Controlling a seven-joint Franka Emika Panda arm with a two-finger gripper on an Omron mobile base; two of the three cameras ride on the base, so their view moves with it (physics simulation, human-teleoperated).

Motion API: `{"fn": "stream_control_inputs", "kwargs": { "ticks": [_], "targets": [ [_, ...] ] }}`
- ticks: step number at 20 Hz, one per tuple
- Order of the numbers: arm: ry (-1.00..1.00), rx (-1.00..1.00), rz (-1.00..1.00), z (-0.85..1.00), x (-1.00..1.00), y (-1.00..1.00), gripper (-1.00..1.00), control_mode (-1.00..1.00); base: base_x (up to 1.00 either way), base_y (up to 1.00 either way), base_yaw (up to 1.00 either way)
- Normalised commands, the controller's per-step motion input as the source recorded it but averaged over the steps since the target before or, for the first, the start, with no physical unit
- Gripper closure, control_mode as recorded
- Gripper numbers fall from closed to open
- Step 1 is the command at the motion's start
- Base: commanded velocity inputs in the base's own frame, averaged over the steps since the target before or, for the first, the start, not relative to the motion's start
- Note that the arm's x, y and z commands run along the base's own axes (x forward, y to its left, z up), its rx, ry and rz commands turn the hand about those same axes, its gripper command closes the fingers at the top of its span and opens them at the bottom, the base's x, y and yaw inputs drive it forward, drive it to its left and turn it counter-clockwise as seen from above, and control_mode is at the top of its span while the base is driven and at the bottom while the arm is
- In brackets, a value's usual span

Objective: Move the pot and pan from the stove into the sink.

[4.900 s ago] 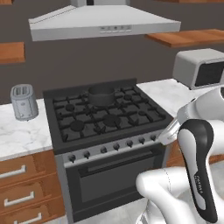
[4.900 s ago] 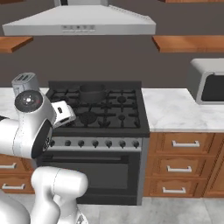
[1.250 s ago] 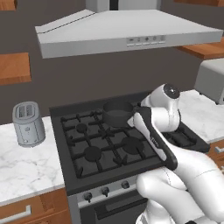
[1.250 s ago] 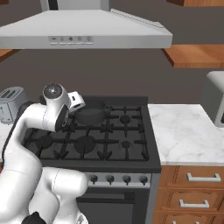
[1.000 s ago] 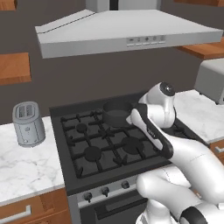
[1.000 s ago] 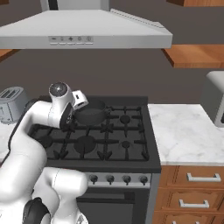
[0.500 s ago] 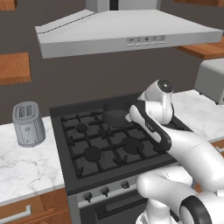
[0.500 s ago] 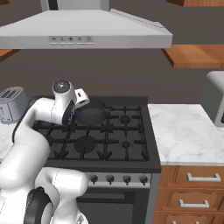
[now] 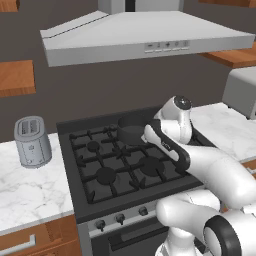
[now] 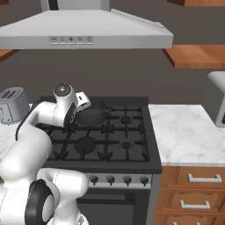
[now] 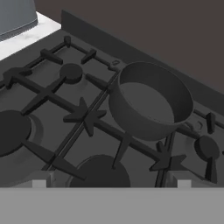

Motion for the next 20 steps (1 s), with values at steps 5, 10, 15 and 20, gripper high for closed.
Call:
{"fn": "stream_control_inputs", "kwargs": {
  "ticks": [5,10,15,20],
  "targets": [
    [0.0,-0.01,0.0,-0.27,0.28,0.02,-1.0,-1.0,0.0,0.0,0.0],
    [0.0,0.0,0.0,-0.23,0.43,0.01,-1.0,-1.0,0.0,0.0,0.0],
    [0.0,0.0,0.0,-0.21,0.46,0.0,-1.0,-1.0,0.0,0.0,0.0],
    [0.01,-0.01,0.0,-0.19,0.45,0.0,-1.0,-1.0,0.0,0.0,0.0]
  ]
}}
